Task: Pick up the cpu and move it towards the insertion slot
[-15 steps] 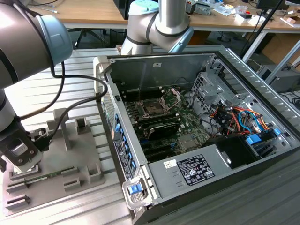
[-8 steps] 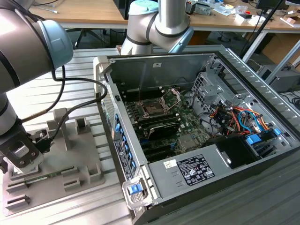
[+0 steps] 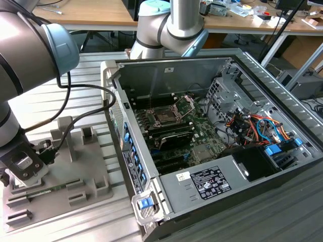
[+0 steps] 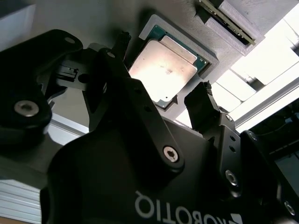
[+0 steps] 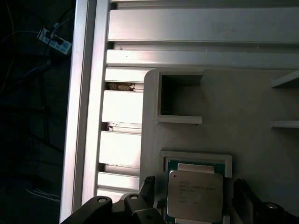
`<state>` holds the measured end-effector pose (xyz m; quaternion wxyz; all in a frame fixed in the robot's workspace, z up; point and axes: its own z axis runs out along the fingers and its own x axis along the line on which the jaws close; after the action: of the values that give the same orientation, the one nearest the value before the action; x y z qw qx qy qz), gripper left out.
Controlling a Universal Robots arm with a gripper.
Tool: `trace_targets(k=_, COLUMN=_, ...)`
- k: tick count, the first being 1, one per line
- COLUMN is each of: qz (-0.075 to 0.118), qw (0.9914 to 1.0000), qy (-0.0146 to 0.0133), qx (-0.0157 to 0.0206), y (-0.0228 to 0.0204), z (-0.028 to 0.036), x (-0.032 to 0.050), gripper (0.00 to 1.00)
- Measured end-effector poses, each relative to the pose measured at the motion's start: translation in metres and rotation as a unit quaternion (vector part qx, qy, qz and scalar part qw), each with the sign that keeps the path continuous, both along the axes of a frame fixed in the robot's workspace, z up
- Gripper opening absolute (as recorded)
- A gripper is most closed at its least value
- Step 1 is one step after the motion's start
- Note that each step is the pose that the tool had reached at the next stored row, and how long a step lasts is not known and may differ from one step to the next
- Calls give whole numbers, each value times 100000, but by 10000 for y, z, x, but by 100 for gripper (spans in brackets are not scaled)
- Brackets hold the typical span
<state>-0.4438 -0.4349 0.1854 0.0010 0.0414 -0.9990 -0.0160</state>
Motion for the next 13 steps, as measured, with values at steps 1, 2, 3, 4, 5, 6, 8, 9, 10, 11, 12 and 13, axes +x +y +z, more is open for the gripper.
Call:
trace_targets(k=1, qz=25, qw=100000, qy=-2, qx=1, y=0, z=-4, x=0, gripper=76)
trace_targets(k=2, qz=26, qw=100000, qy=-7, qx=6, y=0, z=-5, x=0, gripper=76)
trace_targets(k=3, qz=28, qw=100000, qy=-6, qx=6, y=0, z=-5, x=1, gripper=76)
trace_targets(k=4, qz=31, qw=100000, qy=-5, qx=4, y=0, z=-5, x=1, gripper=76)
trace_targets(k=5, qz=28, qw=100000, qy=-7, qx=6, y=0, z=-6, x=1, gripper=76)
trace_targets(k=6, qz=31, qw=100000, qy=-7, qx=6, y=0, z=-6, x=1, gripper=76)
trace_targets(k=8, qz=28, qw=100000, qy=-8, qx=7, y=0, z=-7, x=1, gripper=67)
trace_targets(k=9, qz=28, qw=100000, qy=-4, qx=7, y=0, z=-7, x=1, gripper=61)
trace_targets(k=10, qz=29, qw=100000, qy=-5, qx=5, y=0, z=-7, x=1, gripper=55)
trace_targets(k=11, qz=30, qw=100000, qy=-4, qx=5, y=0, z=-8, x=1, gripper=55)
trace_targets(k=12, qz=29, qw=100000, qy=-6, qx=5, y=0, z=-8, x=1, gripper=55)
trace_targets(k=13, qz=29, qw=100000, qy=-5, qx=5, y=0, z=-8, x=1, gripper=55)
